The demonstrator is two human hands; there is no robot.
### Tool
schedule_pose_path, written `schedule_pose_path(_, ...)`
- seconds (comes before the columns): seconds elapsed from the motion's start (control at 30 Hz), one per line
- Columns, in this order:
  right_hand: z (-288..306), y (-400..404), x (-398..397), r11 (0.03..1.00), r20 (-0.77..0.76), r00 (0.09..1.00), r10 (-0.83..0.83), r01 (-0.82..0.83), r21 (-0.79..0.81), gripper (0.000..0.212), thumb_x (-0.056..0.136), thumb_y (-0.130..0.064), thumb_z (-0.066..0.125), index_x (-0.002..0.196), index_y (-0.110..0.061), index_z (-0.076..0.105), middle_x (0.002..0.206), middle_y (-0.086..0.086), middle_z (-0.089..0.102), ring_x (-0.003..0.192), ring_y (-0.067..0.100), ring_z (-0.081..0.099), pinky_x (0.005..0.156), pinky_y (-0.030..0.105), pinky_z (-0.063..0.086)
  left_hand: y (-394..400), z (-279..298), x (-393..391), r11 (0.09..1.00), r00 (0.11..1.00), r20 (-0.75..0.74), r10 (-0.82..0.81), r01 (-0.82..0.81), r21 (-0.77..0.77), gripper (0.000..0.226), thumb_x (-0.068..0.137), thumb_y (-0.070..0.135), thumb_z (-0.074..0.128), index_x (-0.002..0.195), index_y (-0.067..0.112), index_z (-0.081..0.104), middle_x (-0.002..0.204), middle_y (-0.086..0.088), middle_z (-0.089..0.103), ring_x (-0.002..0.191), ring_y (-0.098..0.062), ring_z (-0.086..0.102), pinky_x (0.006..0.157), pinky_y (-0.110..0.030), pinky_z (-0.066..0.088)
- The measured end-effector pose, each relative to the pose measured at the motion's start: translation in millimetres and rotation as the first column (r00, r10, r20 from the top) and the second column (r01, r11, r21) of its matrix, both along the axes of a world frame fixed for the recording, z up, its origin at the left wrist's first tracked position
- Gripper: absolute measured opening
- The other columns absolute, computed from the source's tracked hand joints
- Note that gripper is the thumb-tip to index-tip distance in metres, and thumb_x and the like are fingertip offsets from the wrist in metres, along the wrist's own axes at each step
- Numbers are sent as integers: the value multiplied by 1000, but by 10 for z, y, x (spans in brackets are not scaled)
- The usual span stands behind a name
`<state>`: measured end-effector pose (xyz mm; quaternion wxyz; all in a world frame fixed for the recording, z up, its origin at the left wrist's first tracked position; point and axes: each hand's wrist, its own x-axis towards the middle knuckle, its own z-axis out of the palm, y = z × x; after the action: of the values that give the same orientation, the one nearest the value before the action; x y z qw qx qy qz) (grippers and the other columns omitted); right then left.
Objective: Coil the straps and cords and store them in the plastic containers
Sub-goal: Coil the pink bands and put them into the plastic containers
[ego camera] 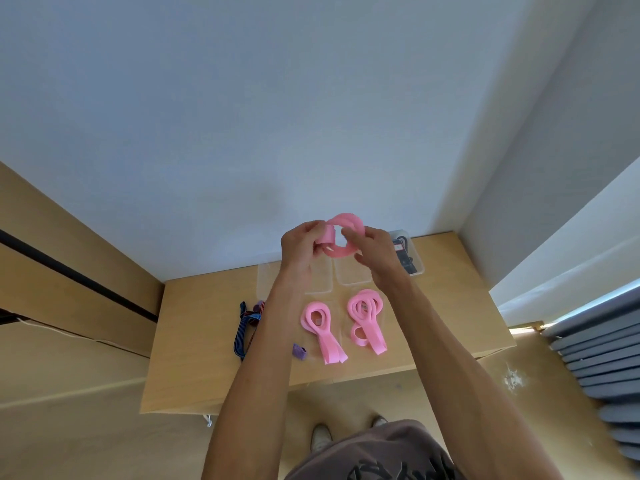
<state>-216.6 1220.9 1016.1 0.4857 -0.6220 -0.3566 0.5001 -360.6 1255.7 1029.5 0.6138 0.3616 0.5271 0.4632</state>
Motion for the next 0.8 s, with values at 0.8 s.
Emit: schedule_pose_path(0.8, -542, -10, 239, 933, -149, 931, -335, 305, -191, 19, 81, -13, 77, 85, -12, 58, 96, 15, 68, 76, 21, 65, 71, 40, 58, -233, -570, 525, 961, 992, 50, 114, -97, -258, 11, 86, 7, 71, 95, 6, 67, 87, -11, 68, 77, -21, 64, 62, -27, 50)
